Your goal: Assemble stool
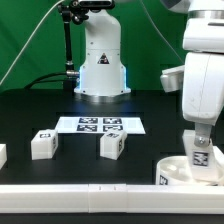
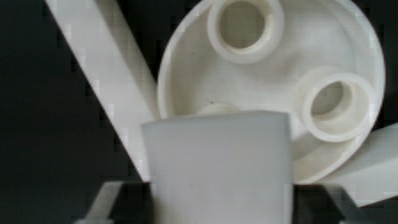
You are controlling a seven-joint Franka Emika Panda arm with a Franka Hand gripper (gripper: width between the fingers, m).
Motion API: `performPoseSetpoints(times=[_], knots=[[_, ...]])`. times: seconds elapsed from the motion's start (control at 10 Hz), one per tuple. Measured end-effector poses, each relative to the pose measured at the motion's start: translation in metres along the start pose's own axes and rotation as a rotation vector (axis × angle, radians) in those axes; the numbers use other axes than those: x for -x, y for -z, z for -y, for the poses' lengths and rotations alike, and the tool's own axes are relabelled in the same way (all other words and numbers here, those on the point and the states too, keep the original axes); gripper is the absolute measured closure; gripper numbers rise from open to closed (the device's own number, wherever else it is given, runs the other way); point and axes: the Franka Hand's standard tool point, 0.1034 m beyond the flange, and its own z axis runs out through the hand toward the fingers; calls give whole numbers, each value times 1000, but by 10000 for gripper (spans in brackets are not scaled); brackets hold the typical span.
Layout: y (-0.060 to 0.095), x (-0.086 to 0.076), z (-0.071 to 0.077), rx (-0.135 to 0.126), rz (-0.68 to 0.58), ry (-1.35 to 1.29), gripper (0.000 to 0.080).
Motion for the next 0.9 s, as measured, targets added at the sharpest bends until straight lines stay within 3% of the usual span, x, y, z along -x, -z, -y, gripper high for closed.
performPoseSetpoints(times=[0.4, 0.9], knots=[[0, 1, 0, -1, 0, -138, 465], [-1, 2, 1, -14, 2, -759, 463]])
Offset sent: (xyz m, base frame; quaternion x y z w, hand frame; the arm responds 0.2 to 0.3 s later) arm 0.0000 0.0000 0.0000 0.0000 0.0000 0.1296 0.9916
